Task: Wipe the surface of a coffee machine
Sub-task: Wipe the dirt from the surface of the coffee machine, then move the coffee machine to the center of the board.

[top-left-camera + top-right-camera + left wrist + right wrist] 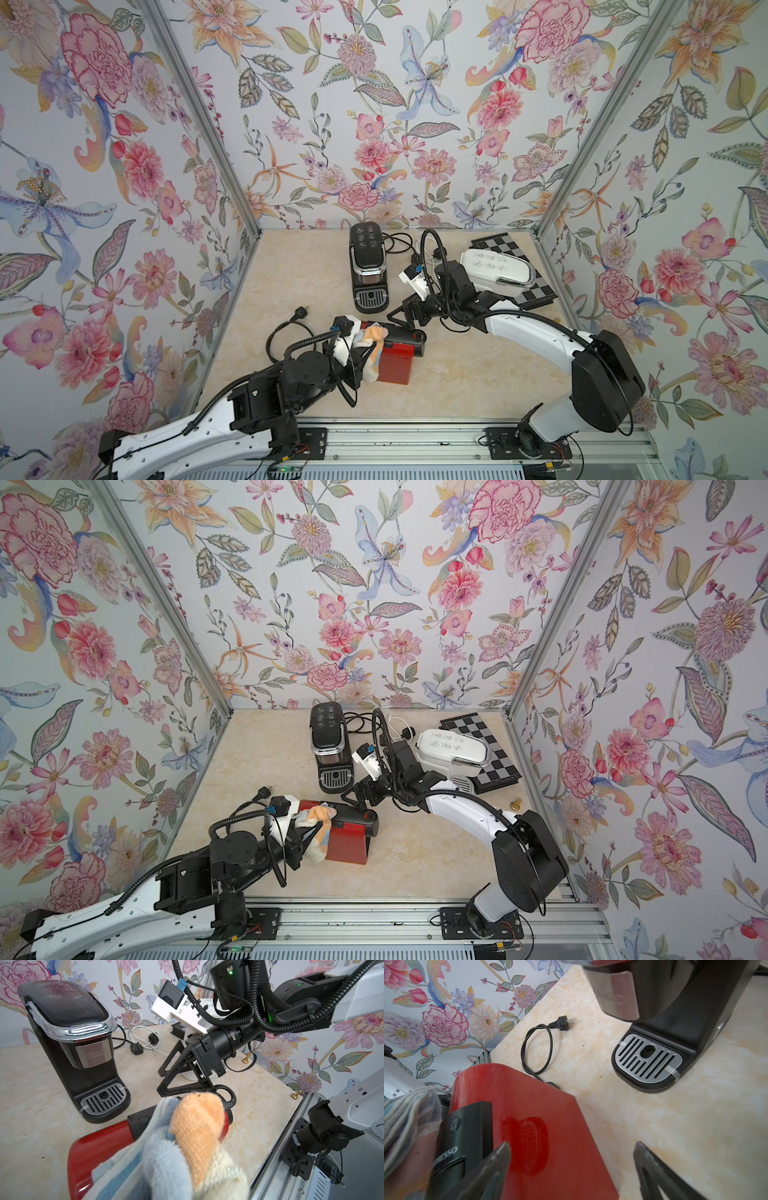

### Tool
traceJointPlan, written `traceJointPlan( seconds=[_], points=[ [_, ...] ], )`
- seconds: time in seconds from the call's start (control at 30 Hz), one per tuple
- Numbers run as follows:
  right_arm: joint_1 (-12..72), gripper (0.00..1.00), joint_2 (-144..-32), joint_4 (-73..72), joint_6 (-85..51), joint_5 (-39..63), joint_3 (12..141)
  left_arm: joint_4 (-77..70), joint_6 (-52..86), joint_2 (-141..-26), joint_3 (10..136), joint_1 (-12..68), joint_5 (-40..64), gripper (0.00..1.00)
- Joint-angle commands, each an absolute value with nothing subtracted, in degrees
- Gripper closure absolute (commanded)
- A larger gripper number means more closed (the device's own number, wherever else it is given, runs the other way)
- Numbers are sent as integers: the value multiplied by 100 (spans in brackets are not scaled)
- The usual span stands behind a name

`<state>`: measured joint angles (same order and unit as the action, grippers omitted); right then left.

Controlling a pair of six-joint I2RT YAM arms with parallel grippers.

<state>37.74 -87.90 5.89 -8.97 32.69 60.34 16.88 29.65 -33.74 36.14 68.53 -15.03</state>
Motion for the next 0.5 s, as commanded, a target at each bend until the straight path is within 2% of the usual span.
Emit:
traceJointPlan(
  seconds=[0.0, 0.07, 0.23, 0.47],
  points=[
    [3436, 6, -8462, 641, -1061, 3109, 6057, 1512, 2396, -3908, 3925, 6828, -761, 100],
    [3163, 6, -8168, 720, -1168, 3068, 6043, 1275, 2191, -4371, 4157, 6927, -369, 100],
    [2471, 6, -7307, 1186, -1183, 2990, 6065, 837, 1800, -5629, 4845, 7426, -195, 100],
    [947, 5, -6286, 1425, -1654, 3244, 5812, 100, 1559, -7312, 5433, 7563, 355, 100]
  ],
)
